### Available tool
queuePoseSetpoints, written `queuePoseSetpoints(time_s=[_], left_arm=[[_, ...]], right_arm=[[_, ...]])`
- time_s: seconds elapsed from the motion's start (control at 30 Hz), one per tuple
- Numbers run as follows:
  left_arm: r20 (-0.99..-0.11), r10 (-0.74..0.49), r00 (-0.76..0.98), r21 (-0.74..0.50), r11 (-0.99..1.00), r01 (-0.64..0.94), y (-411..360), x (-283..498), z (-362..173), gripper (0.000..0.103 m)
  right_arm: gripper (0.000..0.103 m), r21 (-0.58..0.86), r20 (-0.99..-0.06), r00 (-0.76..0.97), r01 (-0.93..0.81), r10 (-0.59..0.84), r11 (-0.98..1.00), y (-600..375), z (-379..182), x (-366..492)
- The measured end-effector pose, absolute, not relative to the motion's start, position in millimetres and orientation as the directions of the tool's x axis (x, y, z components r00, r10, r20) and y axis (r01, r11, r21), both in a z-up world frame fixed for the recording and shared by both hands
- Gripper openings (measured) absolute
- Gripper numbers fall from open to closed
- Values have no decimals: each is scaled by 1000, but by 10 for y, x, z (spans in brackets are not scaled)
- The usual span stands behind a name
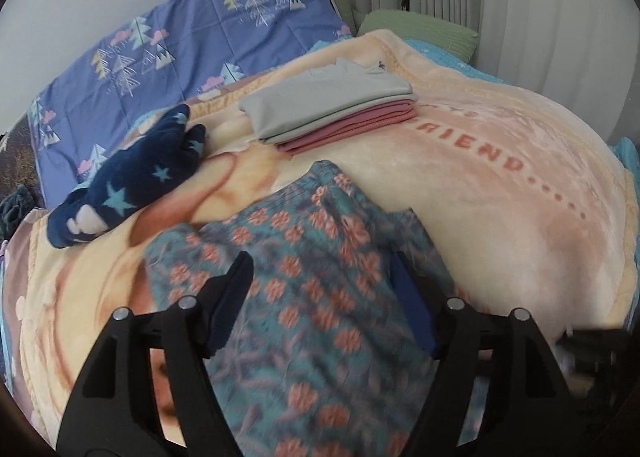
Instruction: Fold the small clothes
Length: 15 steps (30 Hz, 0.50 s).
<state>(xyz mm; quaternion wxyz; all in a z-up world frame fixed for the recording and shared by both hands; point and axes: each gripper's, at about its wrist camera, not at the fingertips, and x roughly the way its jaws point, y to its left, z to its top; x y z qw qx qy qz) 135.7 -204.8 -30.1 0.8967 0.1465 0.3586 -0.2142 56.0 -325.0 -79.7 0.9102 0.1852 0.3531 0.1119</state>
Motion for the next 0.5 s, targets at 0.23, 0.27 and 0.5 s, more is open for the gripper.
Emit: queuePoseSetpoints(time_s=[0.23, 0.27, 0.5], left_arm=[[-678, -266, 686, 148, 864, 482, -1331, 339, -507, 81], [-687, -266, 676, 134, 868, 477, -1235, 202, -566, 81], [-718, -290, 633, 74, 872, 484, -1137, -250, -896, 83]], right_arm=[[10, 416, -602, 719, -89, 347, 905, -3257, -778, 575], [10, 421, -602, 717, -90, 353, 903, -3264, -772, 582], [10, 462, -589, 711, -93, 384, 882, -3285, -674, 620]])
